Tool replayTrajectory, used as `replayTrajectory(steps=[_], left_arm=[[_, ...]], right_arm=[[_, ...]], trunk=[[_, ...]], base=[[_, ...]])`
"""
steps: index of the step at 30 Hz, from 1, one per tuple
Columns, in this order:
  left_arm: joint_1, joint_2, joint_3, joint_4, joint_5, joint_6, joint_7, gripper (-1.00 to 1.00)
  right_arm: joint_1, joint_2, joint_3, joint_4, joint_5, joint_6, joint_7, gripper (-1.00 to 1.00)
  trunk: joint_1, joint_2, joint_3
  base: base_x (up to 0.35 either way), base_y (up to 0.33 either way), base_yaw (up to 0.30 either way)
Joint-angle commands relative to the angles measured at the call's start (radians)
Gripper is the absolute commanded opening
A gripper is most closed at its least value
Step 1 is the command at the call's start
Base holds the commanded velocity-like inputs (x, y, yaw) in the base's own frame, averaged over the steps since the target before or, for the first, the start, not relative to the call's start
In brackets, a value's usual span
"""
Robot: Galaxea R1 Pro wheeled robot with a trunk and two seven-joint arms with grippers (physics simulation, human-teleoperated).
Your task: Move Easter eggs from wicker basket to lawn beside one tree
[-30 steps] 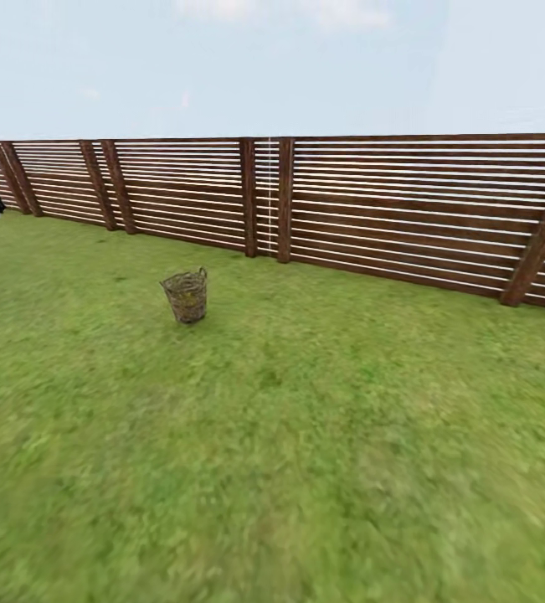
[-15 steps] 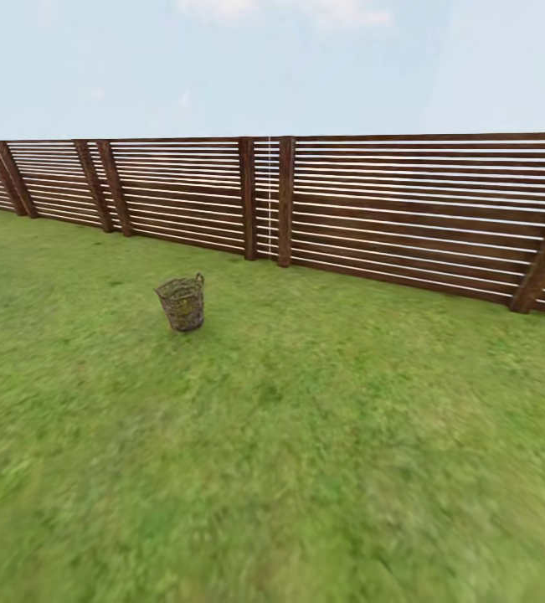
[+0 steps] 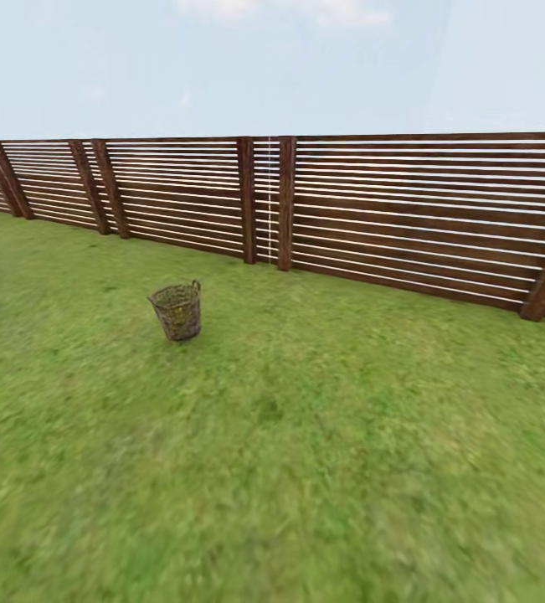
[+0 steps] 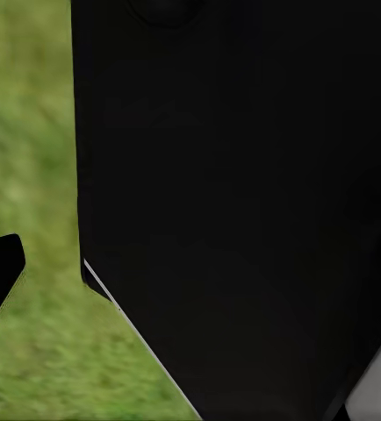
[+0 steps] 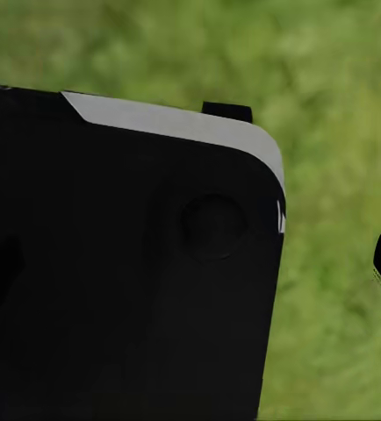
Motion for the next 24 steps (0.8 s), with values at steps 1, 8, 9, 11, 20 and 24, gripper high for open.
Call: replayTrajectory(steps=[1, 8, 9, 11, 20, 24], left_arm=[[0.000, 0.000, 0.007, 0.000, 0.001, 0.000, 0.001, 1.00], [0.000, 0.000, 0.007, 0.000, 0.001, 0.000, 0.001, 1.00], [0.000, 0.000, 0.007, 0.000, 0.001, 0.000, 0.001, 1.00], [0.000, 0.000, 0.007, 0.000, 0.001, 0.000, 0.001, 1.00], [0.000, 0.000, 0.007, 0.000, 0.001, 0.000, 0.001, 1.00], [0.000, 0.000, 0.007, 0.000, 0.001, 0.000, 0.001, 1.00]], right_arm=[[-0.001, -0.001, 0.001, 0.000, 0.008, -0.003, -0.001, 1.00], [-0.001, 0.000, 0.001, -0.003, 0.008, -0.003, -0.001, 1.00], [-0.001, -0.001, 0.001, -0.002, 0.008, -0.003, -0.001, 1.00], [-0.001, -0.002, 0.001, -0.002, 0.008, -0.003, -0.001, 1.00], [-0.001, -0.002, 0.002, 0.000, 0.009, -0.002, -0.001, 1.00], [-0.001, -0.002, 0.002, -0.002, 0.009, -0.002, -0.001, 1.00]], trunk=[[0.001, 0.000, -0.001], [0.001, 0.000, -0.001], [0.001, 0.000, -0.001], [0.001, 0.000, -0.001], [0.001, 0.000, -0.001], [0.001, 0.000, -0.001]], base=[[0.339, 0.000, 0.000], [0.339, 0.000, 0.000], [0.339, 0.000, 0.000], [0.339, 0.000, 0.000], [0.339, 0.000, 0.000], [0.339, 0.000, 0.000]])
